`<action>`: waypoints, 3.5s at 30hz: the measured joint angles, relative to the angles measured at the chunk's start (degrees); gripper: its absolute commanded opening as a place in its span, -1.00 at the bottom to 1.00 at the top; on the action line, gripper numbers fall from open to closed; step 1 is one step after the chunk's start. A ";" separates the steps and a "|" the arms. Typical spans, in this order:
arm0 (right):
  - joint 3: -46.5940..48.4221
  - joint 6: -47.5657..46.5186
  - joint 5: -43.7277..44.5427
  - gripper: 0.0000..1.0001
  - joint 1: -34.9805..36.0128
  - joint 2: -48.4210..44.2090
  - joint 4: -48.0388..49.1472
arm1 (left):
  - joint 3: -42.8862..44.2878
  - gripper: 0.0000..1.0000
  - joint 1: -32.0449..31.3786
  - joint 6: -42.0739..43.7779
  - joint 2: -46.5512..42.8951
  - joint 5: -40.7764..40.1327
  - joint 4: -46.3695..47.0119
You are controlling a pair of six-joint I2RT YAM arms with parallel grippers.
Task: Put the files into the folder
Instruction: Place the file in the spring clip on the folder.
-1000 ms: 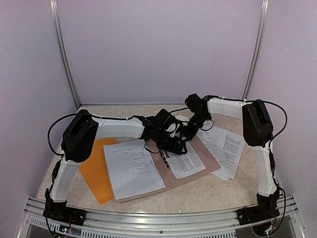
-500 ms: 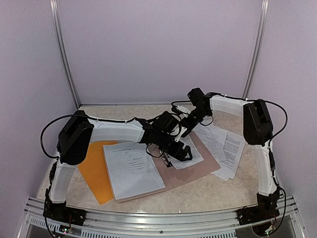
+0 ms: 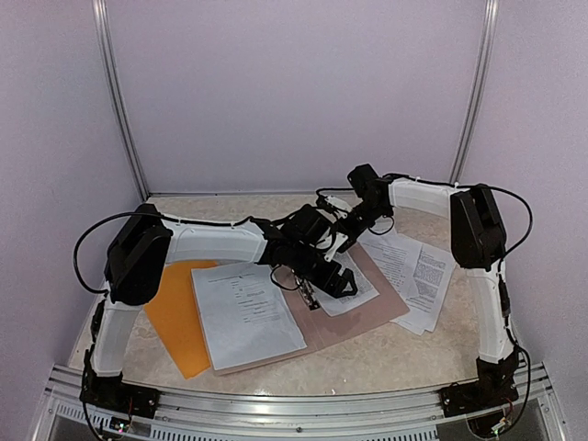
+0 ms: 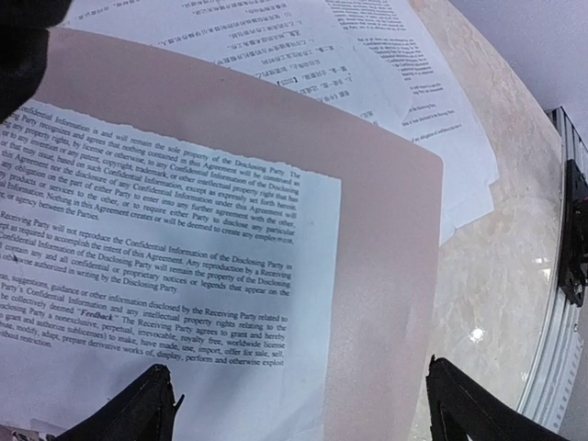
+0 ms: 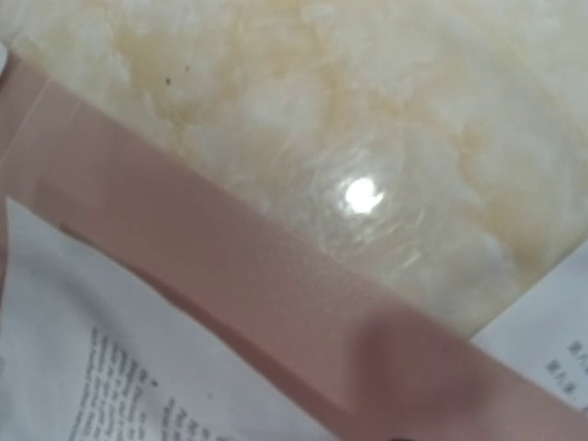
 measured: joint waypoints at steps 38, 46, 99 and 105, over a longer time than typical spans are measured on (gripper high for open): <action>-14.10 22.45 -3.93 -0.28 0.09 -7.08 11.85 | 0.50 0.81 -0.94 2.29 0.07 -9.70 -2.71; -21.11 28.41 -4.96 -0.29 0.09 -8.50 17.90 | -0.72 0.82 -1.18 3.02 0.04 -8.87 -2.78; -37.11 44.87 -3.02 -0.24 -0.42 -14.82 40.61 | 1.29 0.80 -1.31 6.69 3.91 -4.44 -4.13; -37.03 44.48 -3.39 -0.10 -0.42 -14.82 40.68 | 1.33 0.80 -1.36 7.06 3.96 -4.63 -4.61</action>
